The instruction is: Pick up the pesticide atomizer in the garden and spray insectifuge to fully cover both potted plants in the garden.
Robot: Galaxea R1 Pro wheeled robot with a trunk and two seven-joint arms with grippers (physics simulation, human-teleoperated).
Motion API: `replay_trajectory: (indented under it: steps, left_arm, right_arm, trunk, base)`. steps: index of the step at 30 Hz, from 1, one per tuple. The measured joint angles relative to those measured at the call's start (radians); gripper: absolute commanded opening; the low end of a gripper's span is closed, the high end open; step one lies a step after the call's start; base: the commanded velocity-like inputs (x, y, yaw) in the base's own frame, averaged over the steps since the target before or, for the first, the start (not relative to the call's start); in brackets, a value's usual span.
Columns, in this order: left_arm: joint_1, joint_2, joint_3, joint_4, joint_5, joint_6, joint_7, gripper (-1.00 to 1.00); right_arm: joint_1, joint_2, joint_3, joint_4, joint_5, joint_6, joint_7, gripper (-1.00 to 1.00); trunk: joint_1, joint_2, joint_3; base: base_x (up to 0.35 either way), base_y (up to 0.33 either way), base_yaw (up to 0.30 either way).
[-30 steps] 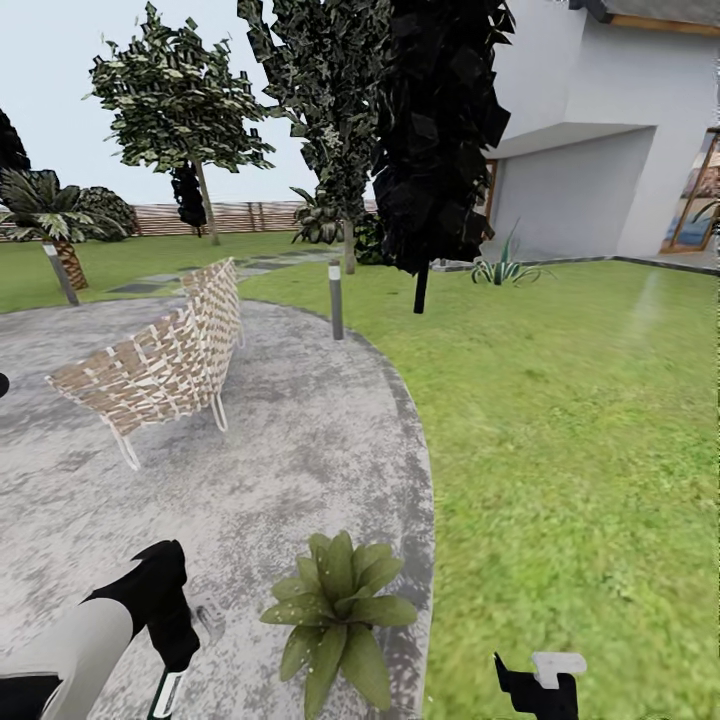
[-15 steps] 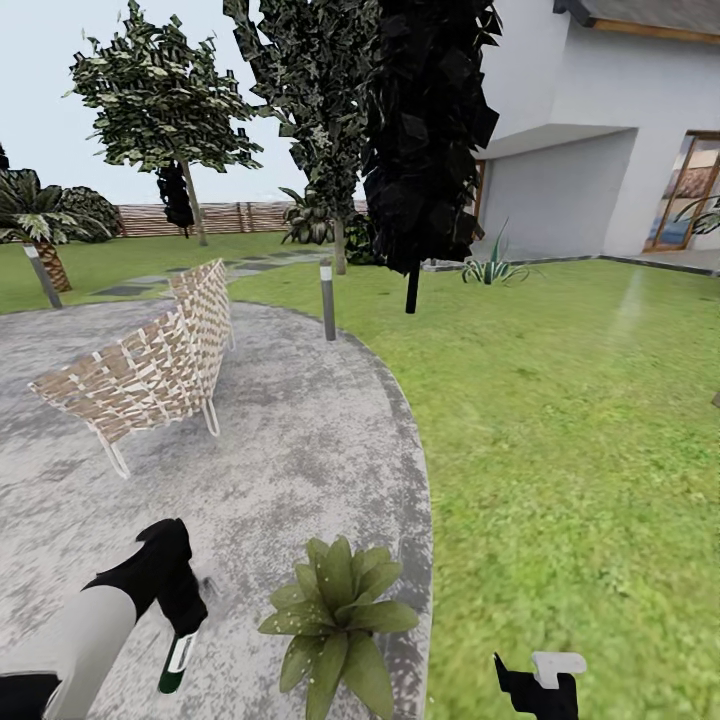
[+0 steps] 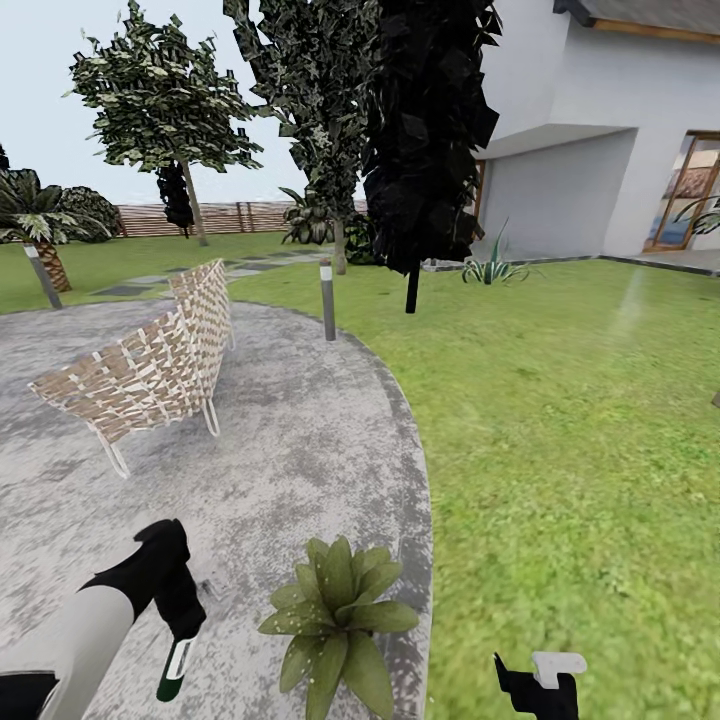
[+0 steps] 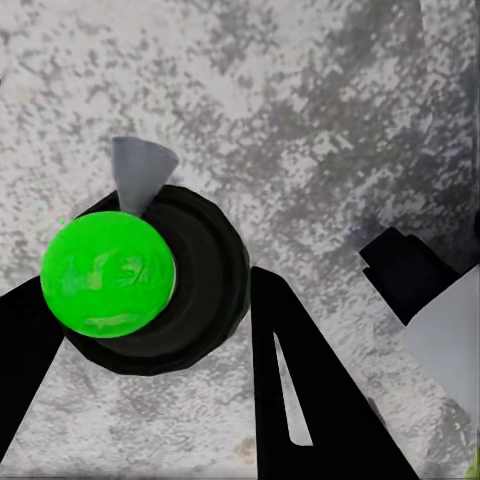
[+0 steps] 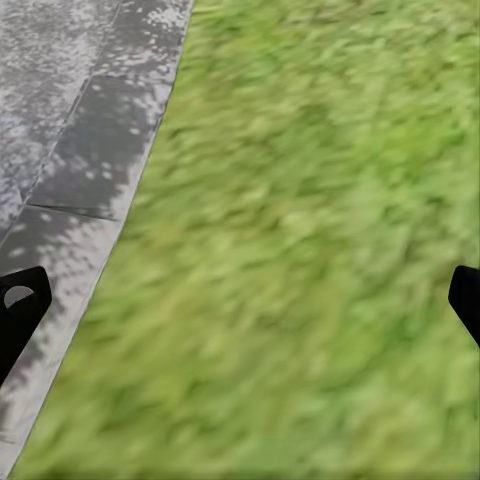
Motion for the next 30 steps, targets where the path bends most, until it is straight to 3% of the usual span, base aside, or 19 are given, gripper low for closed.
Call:
replay_trajectory:
  steps: [5, 14, 24, 29, 30]
  left_arm:
    - [-0.001, -0.003, 0.003, -0.002, 0.001, 0.001, 0.002, -1.0]
    - [0.001, 0.0, 0.001, 0.003, 0.002, 0.001, 0.005, -1.0]
    - [0.001, -0.022, 0.001, 0.003, 0.001, 0.003, 0.007, -1.0]
    - [0.068, -0.021, 0.004, 0.021, 0.004, 0.002, 0.019, -1.0]
    - [0.07, -0.02, 0.006, 0.011, 0.029, 0.003, 0.028, -1.0]
  right_arm:
    - [0.0, 0.0, 0.0, 0.0, 0.0, 0.0, 0.0, 1.0]
    - [0.0, 0.0, -0.001, 0.0, 0.001, 0.0, 0.0, 1.0]
    - [0.0, 0.0, -0.001, 0.0, 0.0, 0.0, 0.0, 1.0]
    - [0.0, 0.0, 0.0, 0.0, 0.002, 0.0, 0.0, 1.0]
    - [0.0, 0.0, 0.0, 0.0, 0.001, 0.0, 0.0, 1.0]
  trunk:
    - [0.0, 0.0, 0.0]
    - [0.0, 0.0, 0.0]
    - [0.0, 0.0, 0.0]
    - [0.0, 0.0, 0.0]
    - [0.0, 0.0, 0.0]
  base:
    - [0.0, 0.0, -0.197]
    - [0.0, 0.0, -0.011]
    - [0.015, 0.0, 0.0]
    - [-0.031, 0.0, 0.0]
    - [-0.216, 0.0, 0.0]
